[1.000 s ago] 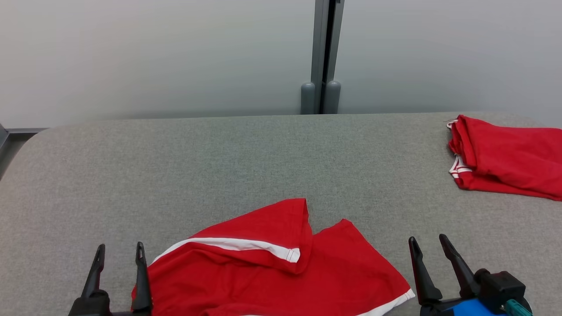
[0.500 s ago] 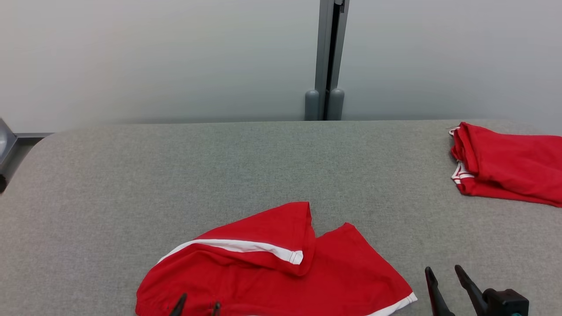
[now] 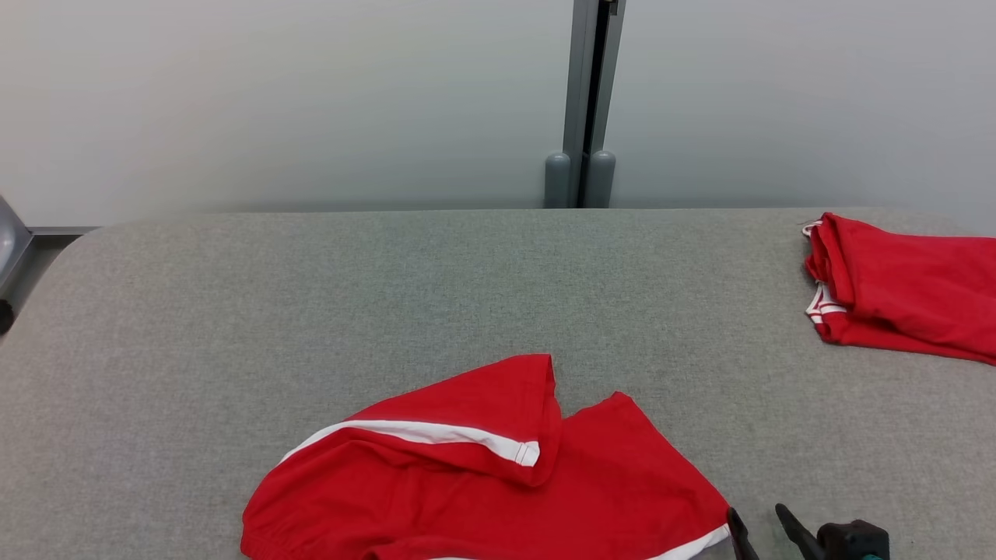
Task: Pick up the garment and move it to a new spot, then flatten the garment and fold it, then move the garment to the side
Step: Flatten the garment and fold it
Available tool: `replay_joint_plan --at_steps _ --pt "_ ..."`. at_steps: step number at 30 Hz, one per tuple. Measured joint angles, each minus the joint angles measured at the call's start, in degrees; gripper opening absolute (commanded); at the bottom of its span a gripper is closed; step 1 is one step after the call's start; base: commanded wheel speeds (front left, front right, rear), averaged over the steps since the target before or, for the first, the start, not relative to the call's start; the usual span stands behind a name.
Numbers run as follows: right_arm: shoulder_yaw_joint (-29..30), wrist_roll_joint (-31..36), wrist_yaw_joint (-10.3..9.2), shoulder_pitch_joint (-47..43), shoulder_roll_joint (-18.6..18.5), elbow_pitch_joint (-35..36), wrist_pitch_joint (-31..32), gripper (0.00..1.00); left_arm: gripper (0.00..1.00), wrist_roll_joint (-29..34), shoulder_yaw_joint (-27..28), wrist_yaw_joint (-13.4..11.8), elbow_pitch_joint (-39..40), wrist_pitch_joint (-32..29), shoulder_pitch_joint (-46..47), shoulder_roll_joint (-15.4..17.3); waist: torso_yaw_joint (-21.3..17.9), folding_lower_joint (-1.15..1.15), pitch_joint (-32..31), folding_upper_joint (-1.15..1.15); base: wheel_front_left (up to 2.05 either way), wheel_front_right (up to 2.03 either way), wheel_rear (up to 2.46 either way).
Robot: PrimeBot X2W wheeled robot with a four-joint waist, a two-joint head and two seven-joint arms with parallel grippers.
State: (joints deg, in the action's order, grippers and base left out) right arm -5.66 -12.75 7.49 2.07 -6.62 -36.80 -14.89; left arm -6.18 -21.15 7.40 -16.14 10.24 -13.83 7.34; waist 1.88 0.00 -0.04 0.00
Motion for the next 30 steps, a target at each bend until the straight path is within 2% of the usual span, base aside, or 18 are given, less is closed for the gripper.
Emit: replay_joint_plan --at_steps 7,8,9,10,11,12,15,17,18,22,25,30 --pt "-4.7 -1.5 -0.01 3.5 0.4 -6.7 -0.1 1.00 1.00 -3.5 -2.5 0.0 -5.4 0.5 3.5 -0.9 -0.1 0.00 0.2 0.00 0.00 0.00 0.00" --pt "-5.3 -2.1 0.00 3.9 0.5 -7.4 -0.1 1.00 0.72 -4.4 -3.0 0.0 -6.2 0.6 3.9 -1.1 0.0 0.00 0.2 0.00 0.00 0.00 0.00" --pt "-5.9 -2.8 0.00 4.3 0.7 -8.2 -0.2 0.82 0.38 -5.5 -3.6 0.0 -7.0 0.7 4.3 -1.3 0.1 0.00 0.2 0.00 0.00 0.00 0.00" --pt "-6.6 -3.7 -0.01 4.6 0.8 -8.9 -0.3 0.36 0.14 -5.8 -4.0 0.0 -7.8 1.0 4.7 -1.4 0.1 0.00 0.2 0.00 0.00 0.00 0.00" --pt "-6.6 -3.7 -0.01 4.6 0.8 -8.9 -0.3 0.36 0.14 -5.8 -4.0 0.0 -7.8 1.0 4.7 -1.4 0.1 0.00 0.2 0.00 0.00 0.00 0.00" --pt "-7.3 -4.2 -0.01 4.8 0.9 -9.2 -0.3 0.00 0.00 -6.0 -4.3 0.0 -8.3 1.3 5.1 -1.3 0.2 0.00 0.2 0.00 0.00 0.00 0.00" --pt "-8.2 -7.2 -0.01 5.1 1.2 -8.5 -0.2 0.00 0.00 -7.3 -5.0 0.0 -9.1 2.2 6.3 -1.3 0.3 0.00 0.2 0.00 0.00 0.00 0.00" --pt "-8.9 -8.7 0.00 5.1 1.3 -6.4 -0.2 0.00 0.00 -7.9 -4.8 0.0 -8.8 2.9 7.1 -1.1 0.3 0.00 0.4 0.00 0.00 0.00 0.00" --pt "-9.2 -10.9 0.00 5.6 1.3 -3.7 -0.2 0.00 0.00 -10.4 -3.7 0.0 -7.6 3.3 8.3 -1.1 0.3 0.00 1.0 0.00 0.00 0.00 0.00" --pt "-11.0 -13.4 0.00 8.2 0.3 0.0 -0.2 0.00 0.00 -10.4 -4.0 0.0 -6.0 3.4 12.9 1.0 0.3 0.00 2.1 0.00 0.00 0.00 0.00" --pt "-13.2 -17.0 0.00 16.2 -1.1 2.6 -0.2 0.00 0.00 -12.1 -4.8 0.0 -3.3 1.9 22.5 3.5 -0.3 0.01 4.2 0.00 0.00 0.00 0.00" --pt "-14.2 -22.1 0.00 31.7 -1.3 2.5 2.4 0.00 0.00 -14.7 -6.2 0.0 -1.7 -1.5 38.5 7.1 -1.3 0.02 8.0 0.01 0.00 0.00 0.00"
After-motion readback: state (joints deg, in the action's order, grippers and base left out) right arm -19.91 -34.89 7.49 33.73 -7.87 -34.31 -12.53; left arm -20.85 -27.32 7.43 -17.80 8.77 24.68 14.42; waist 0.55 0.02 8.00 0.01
